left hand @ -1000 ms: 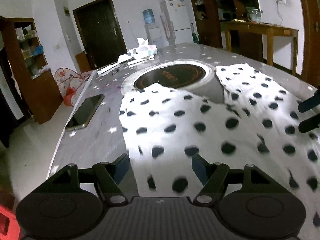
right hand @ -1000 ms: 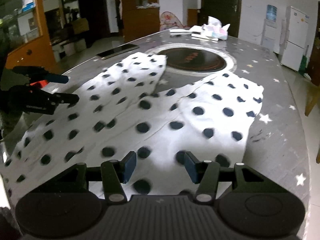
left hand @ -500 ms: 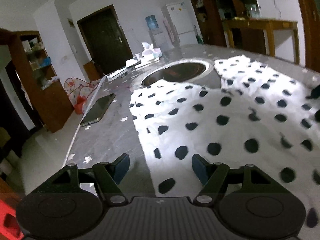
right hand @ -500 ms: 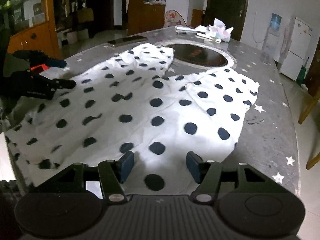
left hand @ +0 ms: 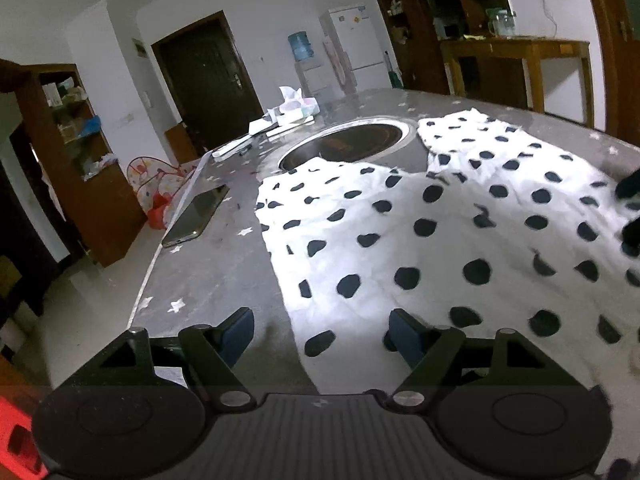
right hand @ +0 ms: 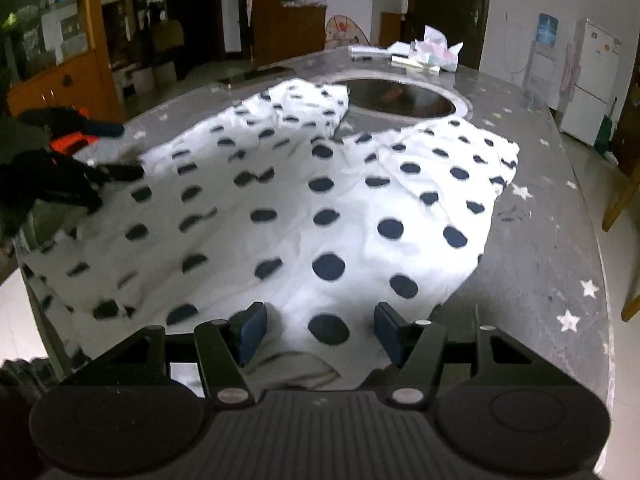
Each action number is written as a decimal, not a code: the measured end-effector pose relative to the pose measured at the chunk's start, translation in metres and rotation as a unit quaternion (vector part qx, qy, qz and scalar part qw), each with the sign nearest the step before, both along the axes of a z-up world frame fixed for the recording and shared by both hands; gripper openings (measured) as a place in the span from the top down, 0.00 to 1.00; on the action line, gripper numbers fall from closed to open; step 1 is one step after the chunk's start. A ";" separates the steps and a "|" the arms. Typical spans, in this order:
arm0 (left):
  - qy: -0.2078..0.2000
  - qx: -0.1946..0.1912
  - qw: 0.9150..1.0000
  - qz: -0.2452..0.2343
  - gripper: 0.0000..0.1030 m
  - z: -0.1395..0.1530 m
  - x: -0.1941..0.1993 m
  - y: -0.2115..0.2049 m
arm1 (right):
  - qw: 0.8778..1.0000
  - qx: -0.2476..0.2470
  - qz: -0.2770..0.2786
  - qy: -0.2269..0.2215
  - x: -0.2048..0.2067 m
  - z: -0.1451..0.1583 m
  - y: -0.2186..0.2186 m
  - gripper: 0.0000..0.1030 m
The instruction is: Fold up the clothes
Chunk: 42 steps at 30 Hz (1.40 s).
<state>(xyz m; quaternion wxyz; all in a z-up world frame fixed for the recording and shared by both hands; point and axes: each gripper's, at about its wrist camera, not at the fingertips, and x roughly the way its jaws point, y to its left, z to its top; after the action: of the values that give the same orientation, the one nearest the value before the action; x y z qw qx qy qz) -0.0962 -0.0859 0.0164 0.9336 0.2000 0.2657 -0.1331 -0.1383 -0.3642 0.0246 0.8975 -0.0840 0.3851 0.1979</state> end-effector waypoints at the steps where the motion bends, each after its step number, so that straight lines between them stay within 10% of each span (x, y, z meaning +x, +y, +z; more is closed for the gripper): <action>1: 0.001 -0.004 1.000 -0.003 0.25 0.002 -0.001 -0.001 | 1.000 0.000 -0.001 0.001 0.000 -0.001 0.000 0.41; 20: 0.051 -0.102 0.976 -0.186 0.11 0.024 -0.065 -0.082 | 0.993 0.042 -0.109 -0.008 0.018 0.012 -0.044 0.43; 29: 0.079 -0.080 0.944 -0.311 0.39 0.015 -0.093 -0.141 | 0.988 0.048 -0.144 -0.002 0.034 0.010 -0.064 0.49; 42: 0.135 -0.061 0.934 -0.324 0.81 -0.006 -0.078 -0.161 | 0.983 0.069 -0.170 0.011 0.080 0.009 -0.085 0.63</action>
<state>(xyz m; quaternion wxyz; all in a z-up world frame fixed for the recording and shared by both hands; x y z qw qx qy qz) -0.1746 -0.2470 0.0101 0.8056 0.1980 0.3013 -0.4701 -0.0586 -0.4495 0.0333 0.9176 0.0466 0.3887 0.0694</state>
